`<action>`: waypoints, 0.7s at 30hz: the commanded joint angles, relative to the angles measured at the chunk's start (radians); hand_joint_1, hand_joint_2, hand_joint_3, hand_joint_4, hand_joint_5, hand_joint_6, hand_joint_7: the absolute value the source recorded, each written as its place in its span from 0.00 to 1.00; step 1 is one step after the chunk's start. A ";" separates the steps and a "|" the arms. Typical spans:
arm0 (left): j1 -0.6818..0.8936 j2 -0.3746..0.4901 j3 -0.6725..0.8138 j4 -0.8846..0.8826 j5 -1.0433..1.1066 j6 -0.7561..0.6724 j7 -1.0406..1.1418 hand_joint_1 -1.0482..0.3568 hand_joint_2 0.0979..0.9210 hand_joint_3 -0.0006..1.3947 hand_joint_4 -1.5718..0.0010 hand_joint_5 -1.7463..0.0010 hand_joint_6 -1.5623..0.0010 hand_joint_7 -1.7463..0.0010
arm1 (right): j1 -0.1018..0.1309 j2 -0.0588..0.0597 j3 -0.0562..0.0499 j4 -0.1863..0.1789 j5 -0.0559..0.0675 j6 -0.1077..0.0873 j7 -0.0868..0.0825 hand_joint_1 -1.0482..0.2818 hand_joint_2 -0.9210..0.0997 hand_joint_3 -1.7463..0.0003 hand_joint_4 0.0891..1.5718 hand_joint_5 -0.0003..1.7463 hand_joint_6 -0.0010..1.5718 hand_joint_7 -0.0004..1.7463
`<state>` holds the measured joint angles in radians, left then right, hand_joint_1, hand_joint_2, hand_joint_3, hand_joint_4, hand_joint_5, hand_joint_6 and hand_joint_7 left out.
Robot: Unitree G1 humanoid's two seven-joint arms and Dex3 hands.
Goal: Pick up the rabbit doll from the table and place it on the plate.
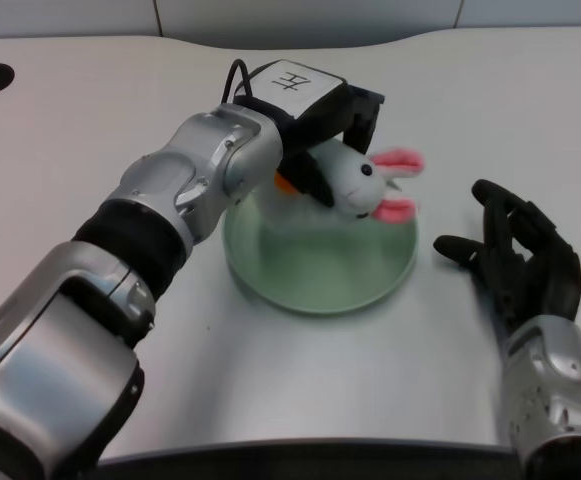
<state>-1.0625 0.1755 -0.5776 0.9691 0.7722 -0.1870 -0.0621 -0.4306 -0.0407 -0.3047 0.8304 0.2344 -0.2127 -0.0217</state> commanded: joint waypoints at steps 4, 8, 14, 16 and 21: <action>-0.033 0.020 -0.026 0.018 0.018 0.003 -0.059 0.17 0.94 0.01 0.81 0.67 0.69 0.89 | 0.008 0.004 0.003 0.005 -0.003 -0.013 0.007 0.56 0.00 0.83 0.44 0.57 0.46 0.27; -0.038 0.029 -0.033 -0.002 0.024 0.022 -0.116 0.03 0.99 0.04 0.97 0.84 0.87 0.98 | 0.005 0.006 0.000 0.000 0.002 -0.004 0.004 0.56 0.00 0.83 0.44 0.57 0.46 0.27; -0.026 0.058 0.003 -0.052 -0.007 0.010 -0.140 0.00 1.00 0.11 1.00 1.00 1.00 1.00 | 0.000 0.003 0.001 0.011 -0.002 -0.006 0.005 0.56 0.00 0.82 0.44 0.58 0.45 0.27; -0.025 0.072 0.020 -0.074 -0.022 0.011 -0.145 0.00 1.00 0.12 1.00 1.00 1.00 1.00 | -0.001 0.002 0.003 0.011 -0.006 -0.004 -0.001 0.56 0.00 0.82 0.43 0.57 0.45 0.27; -0.008 0.136 0.071 -0.169 -0.055 0.020 -0.168 0.01 1.00 0.14 1.00 1.00 1.00 1.00 | -0.007 0.000 0.001 0.024 -0.005 -0.013 0.005 0.57 0.00 0.82 0.43 0.57 0.45 0.26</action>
<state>-1.0707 0.2808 -0.5269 0.8350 0.7311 -0.1709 -0.2185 -0.4339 -0.0431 -0.3042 0.8392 0.2301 -0.2167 -0.0201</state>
